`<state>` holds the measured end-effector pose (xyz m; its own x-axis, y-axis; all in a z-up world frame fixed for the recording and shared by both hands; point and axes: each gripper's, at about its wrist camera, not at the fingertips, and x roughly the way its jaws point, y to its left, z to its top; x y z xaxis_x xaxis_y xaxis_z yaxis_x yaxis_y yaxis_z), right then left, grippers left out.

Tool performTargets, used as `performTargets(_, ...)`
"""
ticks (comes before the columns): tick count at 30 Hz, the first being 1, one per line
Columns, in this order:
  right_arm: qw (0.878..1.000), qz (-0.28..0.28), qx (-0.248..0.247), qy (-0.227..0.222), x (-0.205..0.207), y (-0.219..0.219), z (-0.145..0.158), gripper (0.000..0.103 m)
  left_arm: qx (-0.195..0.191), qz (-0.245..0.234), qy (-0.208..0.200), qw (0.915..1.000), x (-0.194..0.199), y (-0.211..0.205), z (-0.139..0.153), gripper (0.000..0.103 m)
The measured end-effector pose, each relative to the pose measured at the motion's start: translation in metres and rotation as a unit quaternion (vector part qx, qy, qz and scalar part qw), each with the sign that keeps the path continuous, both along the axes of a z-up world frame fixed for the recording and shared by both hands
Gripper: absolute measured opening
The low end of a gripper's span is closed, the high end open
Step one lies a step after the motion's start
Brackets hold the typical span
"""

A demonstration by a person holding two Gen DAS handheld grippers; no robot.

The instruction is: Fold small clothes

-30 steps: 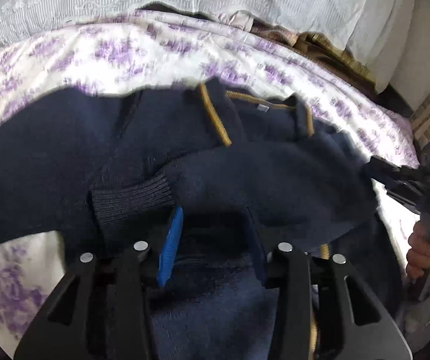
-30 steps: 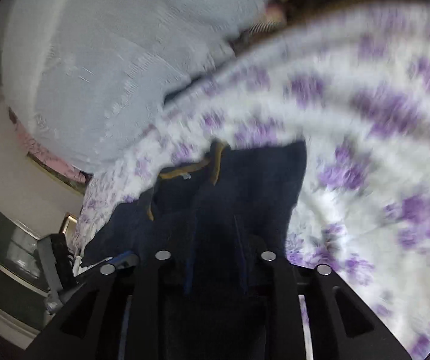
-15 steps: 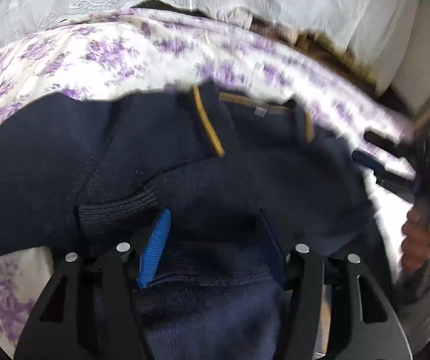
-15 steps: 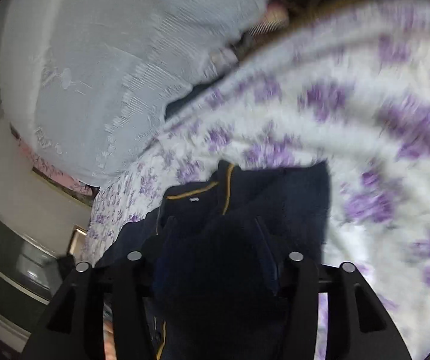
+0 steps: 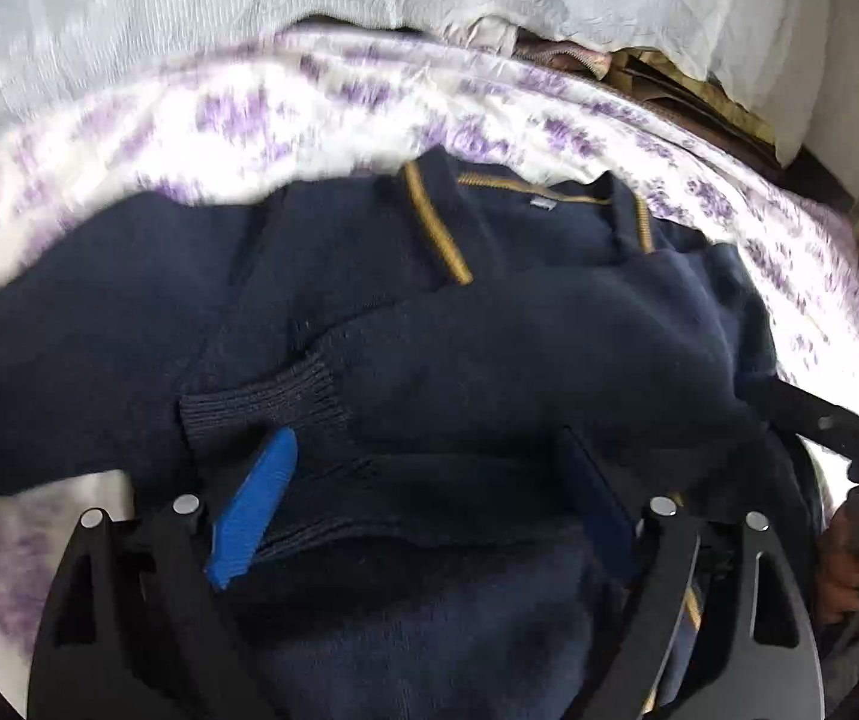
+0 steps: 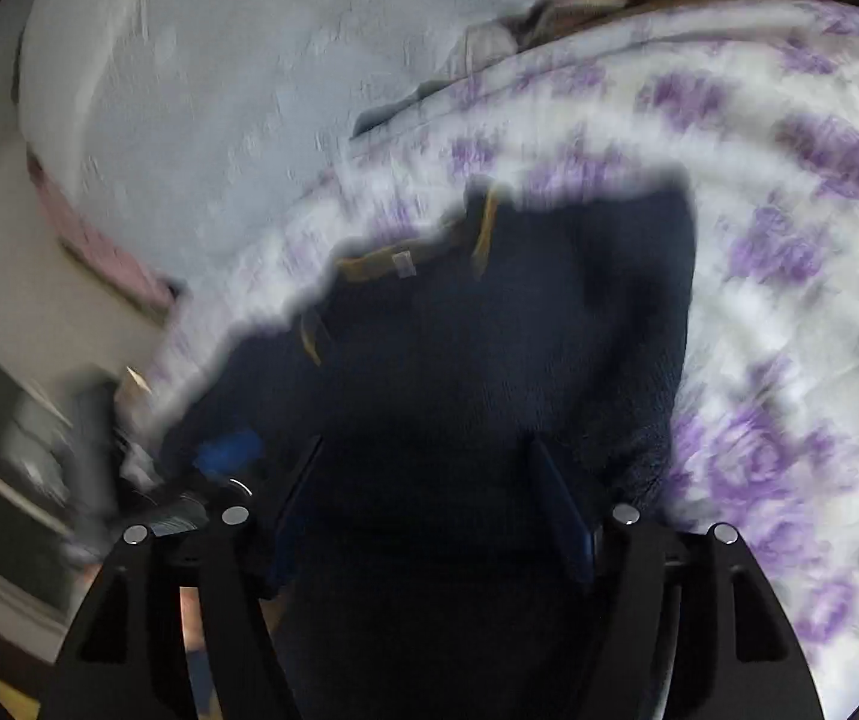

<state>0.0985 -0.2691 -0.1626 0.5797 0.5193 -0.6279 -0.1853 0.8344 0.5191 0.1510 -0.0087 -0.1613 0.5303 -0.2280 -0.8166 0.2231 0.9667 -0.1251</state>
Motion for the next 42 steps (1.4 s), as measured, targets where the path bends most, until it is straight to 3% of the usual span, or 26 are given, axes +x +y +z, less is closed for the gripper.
performTargets(1, 1.000, -0.006, -0.017, -0.003, -0.005, 0.000, 0.009, 0.070, -0.012, 0.005, 0.001, 0.9999, -0.003, 0.003, 0.007, 0.085)
performTargets(3, 0.999, -0.026, -0.017, -0.036, -0.021, -0.009, 0.021, 0.075, -0.070, 0.014, -0.009, 0.9974, -0.013, 0.023, 0.025, 0.085)
performTargets(7, 0.995, -0.069, 0.012, -0.068, -0.051, -0.037, 0.033, 0.086, -0.112, 0.081, -0.013, 0.9902, -0.026, 0.087, 0.037, 0.086)
performTargets(9, 0.993, -0.091, 0.035, -0.071, -0.056, -0.051, 0.032, 0.091, -0.162, 0.151, -0.001, 0.9752, -0.032, 0.143, 0.031, 0.086)
performTargets(12, 0.992, -0.104, 0.051, -0.054, -0.042, -0.051, 0.021, 0.092, -0.265, 0.228, 0.018, 0.9365, -0.043, 0.216, 0.015, 0.086)
performTargets(14, 0.993, -0.100, 0.050, -0.044, -0.034, -0.044, 0.014, 0.092, -0.309, 0.262, 0.015, 0.9141, -0.050, 0.251, 0.007, 0.085)
performTargets(17, 0.994, -0.096, 0.042, -0.037, -0.029, -0.037, 0.007, 0.092, -0.312, 0.296, 0.006, 0.9025, -0.050, 0.276, 0.000, 0.081)
performTargets(20, 0.993, -0.102, 0.052, -0.039, -0.028, -0.038, 0.005, 0.092, -0.323, 0.313, 0.009, 0.8931, -0.038, 0.290, -0.015, 0.066)
performTargets(23, 0.990, -0.118, 0.067, -0.042, -0.029, -0.046, 0.002, 0.092, -0.320, 0.324, 0.000, 0.8900, -0.028, 0.301, -0.019, 0.053)
performTargets(26, 0.988, -0.130, 0.074, -0.042, -0.029, -0.051, 0.000, 0.092, -0.313, 0.338, -0.003, 0.8873, -0.025, 0.309, -0.021, 0.026)
performTargets(28, 0.989, -0.128, 0.071, -0.038, -0.027, -0.050, -0.001, 0.092, -0.330, 0.346, 0.002, 0.8781, -0.027, 0.318, -0.025, 0.012)
performTargets(29, 0.989, -0.123, 0.068, -0.037, -0.027, -0.048, -0.002, 0.092, -0.331, 0.346, 0.002, 0.8779, -0.028, 0.321, -0.025, 0.010)
performTargets(30, 0.990, -0.118, 0.063, -0.035, -0.025, -0.046, -0.001, 0.092, -0.317, 0.344, -0.001, 0.8838, -0.029, 0.320, -0.022, 0.009)
performTargets(33, 0.992, -0.109, 0.051, -0.034, -0.024, -0.041, -0.001, 0.092, -0.233, 0.327, -0.029, 0.9151, -0.029, 0.295, 0.005, 0.008)
performTargets(35, 0.992, -0.111, 0.057, -0.032, -0.024, -0.043, -0.003, 0.092, -0.209, 0.308, -0.041, 0.9273, -0.030, 0.279, 0.020, 0.008)
performTargets(42, 0.989, -0.120, 0.084, -0.023, -0.022, -0.051, -0.008, 0.092, -0.136, 0.244, -0.049, 0.9590, -0.024, 0.215, 0.054, 0.008)
